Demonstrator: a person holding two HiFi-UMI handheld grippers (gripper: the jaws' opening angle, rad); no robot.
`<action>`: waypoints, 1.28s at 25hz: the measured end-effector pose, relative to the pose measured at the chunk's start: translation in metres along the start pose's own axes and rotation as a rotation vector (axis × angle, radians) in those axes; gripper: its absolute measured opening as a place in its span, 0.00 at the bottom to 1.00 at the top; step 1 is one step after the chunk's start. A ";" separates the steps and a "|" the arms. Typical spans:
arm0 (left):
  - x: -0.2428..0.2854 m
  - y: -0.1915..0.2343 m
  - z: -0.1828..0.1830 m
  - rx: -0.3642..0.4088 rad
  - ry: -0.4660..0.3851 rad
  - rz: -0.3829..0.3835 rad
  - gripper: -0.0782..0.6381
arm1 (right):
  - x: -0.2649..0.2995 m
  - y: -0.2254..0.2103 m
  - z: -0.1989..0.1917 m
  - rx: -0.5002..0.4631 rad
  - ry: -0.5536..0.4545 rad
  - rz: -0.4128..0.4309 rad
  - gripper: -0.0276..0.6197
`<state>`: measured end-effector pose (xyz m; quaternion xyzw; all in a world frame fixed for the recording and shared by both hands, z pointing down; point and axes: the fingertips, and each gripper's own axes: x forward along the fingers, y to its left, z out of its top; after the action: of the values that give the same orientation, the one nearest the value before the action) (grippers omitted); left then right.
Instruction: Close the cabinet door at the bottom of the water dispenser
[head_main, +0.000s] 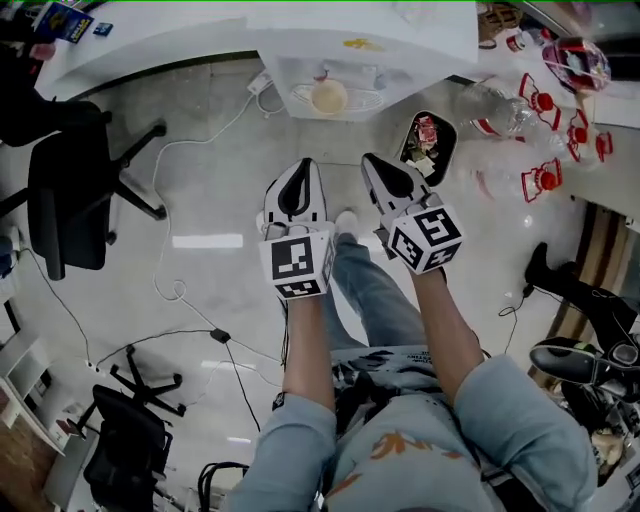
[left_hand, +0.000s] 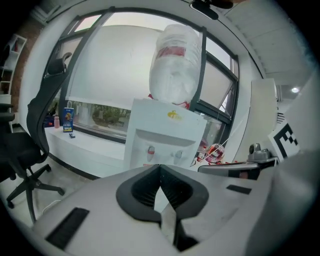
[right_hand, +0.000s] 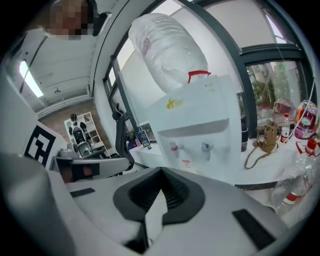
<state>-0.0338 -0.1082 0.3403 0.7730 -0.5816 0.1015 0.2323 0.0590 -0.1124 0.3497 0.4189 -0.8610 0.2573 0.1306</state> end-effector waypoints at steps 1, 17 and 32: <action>-0.005 -0.003 0.011 0.002 -0.011 0.005 0.14 | -0.006 0.002 0.011 0.001 -0.014 -0.002 0.09; -0.073 -0.064 0.185 0.127 -0.231 0.039 0.14 | -0.099 0.048 0.194 -0.155 -0.287 0.005 0.09; -0.102 -0.099 0.317 0.279 -0.489 0.032 0.14 | -0.140 0.064 0.326 -0.340 -0.505 0.021 0.09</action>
<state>-0.0070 -0.1507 -0.0032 0.7898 -0.6128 -0.0053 -0.0254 0.0919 -0.1682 -0.0051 0.4328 -0.9012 -0.0015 -0.0223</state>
